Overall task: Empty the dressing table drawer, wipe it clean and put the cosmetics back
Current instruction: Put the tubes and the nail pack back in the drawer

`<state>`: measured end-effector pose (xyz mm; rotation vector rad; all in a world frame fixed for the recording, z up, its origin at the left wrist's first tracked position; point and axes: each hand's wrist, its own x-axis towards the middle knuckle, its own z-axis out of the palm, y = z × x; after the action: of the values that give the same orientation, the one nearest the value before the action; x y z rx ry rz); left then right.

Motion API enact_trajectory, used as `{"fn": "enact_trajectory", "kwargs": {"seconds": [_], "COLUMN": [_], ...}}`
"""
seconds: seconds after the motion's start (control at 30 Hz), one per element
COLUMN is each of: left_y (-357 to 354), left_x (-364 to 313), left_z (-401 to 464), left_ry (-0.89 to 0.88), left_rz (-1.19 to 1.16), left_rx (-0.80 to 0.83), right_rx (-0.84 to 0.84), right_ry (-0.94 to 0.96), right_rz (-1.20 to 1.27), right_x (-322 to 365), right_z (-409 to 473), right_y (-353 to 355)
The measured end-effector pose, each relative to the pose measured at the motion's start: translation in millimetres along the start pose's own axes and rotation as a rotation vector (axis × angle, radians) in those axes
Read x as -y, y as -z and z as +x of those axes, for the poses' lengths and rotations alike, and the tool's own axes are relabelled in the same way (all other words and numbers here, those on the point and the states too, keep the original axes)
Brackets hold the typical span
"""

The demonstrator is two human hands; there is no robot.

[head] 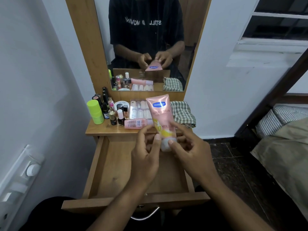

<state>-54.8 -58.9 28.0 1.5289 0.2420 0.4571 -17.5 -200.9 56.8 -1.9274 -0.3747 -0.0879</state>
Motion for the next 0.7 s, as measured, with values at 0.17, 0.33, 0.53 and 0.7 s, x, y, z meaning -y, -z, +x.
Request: {"fn": "enact_trajectory", "kwargs": {"seconds": [0.17, 0.33, 0.53, 0.7], "left_y": [27, 48, 47, 32], "left_x": [0, -3, -3, 9], "left_z": [-33, -72, -64, -29], "left_ry": [0.2, 0.32, 0.365, 0.439], "left_rz": [-0.003, 0.048, 0.277, 0.286], "left_rx": [0.187, 0.214, 0.265, 0.275], "right_rx": [0.218, 0.426, 0.476, 0.51], "right_ry": [-0.062, -0.073, -0.075, -0.099], "right_rz": [-0.013, -0.111, -0.23, -0.354], "right_x": [0, 11, 4, -15], "right_z": [-43, -70, -62, -35], "right_y": [13, 23, 18, 10]}}
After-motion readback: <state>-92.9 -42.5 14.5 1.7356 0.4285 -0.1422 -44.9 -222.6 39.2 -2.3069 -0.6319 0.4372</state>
